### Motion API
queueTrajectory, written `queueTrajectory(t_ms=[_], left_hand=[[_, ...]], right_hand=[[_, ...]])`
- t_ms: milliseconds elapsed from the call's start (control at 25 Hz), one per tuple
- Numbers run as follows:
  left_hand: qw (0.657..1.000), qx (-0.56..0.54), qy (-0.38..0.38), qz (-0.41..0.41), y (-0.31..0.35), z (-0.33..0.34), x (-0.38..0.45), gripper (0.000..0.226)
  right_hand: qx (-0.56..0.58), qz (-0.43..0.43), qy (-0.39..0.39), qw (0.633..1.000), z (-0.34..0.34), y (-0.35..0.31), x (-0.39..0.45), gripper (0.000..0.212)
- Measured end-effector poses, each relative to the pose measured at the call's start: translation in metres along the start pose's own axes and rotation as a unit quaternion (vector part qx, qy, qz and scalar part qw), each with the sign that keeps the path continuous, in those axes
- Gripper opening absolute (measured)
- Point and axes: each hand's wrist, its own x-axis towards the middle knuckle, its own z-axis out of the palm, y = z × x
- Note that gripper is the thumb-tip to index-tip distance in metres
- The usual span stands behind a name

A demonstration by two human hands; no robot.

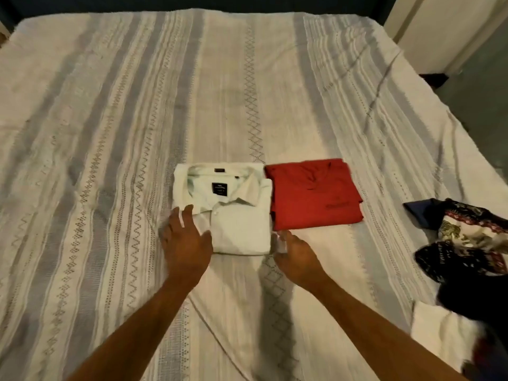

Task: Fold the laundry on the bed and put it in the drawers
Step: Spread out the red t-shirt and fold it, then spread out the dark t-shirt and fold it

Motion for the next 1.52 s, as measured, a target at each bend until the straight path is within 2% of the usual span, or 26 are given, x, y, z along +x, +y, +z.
queueTrajectory(t_ms=[80,160,320,560,640,760,840,920,1000,1040,1120,1200,1240,1400,1520], left_hand=[[0.997,0.014,-0.006,0.074,0.016,0.018,-0.042,0.073],[0.989,0.0,-0.078,0.127,0.028,0.039,-0.085,0.071],[0.959,-0.001,-0.225,0.171,0.056,0.079,-0.15,0.071],[0.932,0.05,-0.29,0.212,0.124,0.121,-0.261,0.081],[0.918,0.045,-0.313,0.239,0.144,0.139,-0.287,0.079],[0.898,0.013,-0.36,0.252,0.181,0.165,-0.324,0.082],[0.892,-0.008,-0.373,0.253,0.212,0.176,-0.35,0.08],[0.9,-0.02,-0.334,0.279,0.245,0.182,-0.377,0.068],[0.902,-0.028,-0.292,0.317,0.276,0.185,-0.4,0.055],[0.895,-0.04,-0.295,0.333,0.291,0.187,-0.413,0.051],[0.883,-0.092,-0.349,0.301,0.315,0.193,-0.439,0.048],[0.883,-0.147,-0.403,0.192,0.333,0.197,-0.458,0.05],[0.889,-0.163,-0.405,0.137,0.34,0.198,-0.466,0.051],[0.906,-0.164,-0.39,0.002,0.352,0.197,-0.466,0.041],[0.879,-0.162,-0.445,-0.047,0.361,0.193,-0.45,0.046]], right_hand=[[-0.132,-0.043,-0.022,0.99,0.0,0.036,-0.04,0.06],[-0.186,-0.051,-0.046,0.98,-0.001,0.076,-0.082,0.07],[-0.187,-0.016,-0.088,0.978,-0.016,0.139,-0.16,0.075],[-0.173,0.041,-0.115,0.977,-0.02,0.209,-0.285,0.077],[-0.179,0.028,-0.079,0.98,-0.025,0.223,-0.315,0.073],[-0.238,0.031,0.025,0.971,-0.041,0.249,-0.351,0.06],[-0.267,0.082,0.121,0.953,-0.063,0.274,-0.371,0.058],[-0.29,0.142,0.2,0.925,-0.087,0.299,-0.39,0.064],[-0.296,0.208,0.243,0.9,-0.104,0.317,-0.405,0.071],[-0.277,0.247,0.251,0.894,-0.111,0.323,-0.412,0.069],[-0.198,0.281,0.248,0.906,-0.118,0.332,-0.424,0.051],[-0.111,0.256,0.231,0.932,-0.117,0.34,-0.43,0.026],[-0.085,0.236,0.237,0.939,-0.116,0.343,-0.432,0.018],[0.01,0.162,0.34,0.926,-0.116,0.325,-0.44,0.013],[0.111,0.08,0.386,0.912,-0.141,0.289,-0.448,0.005]])
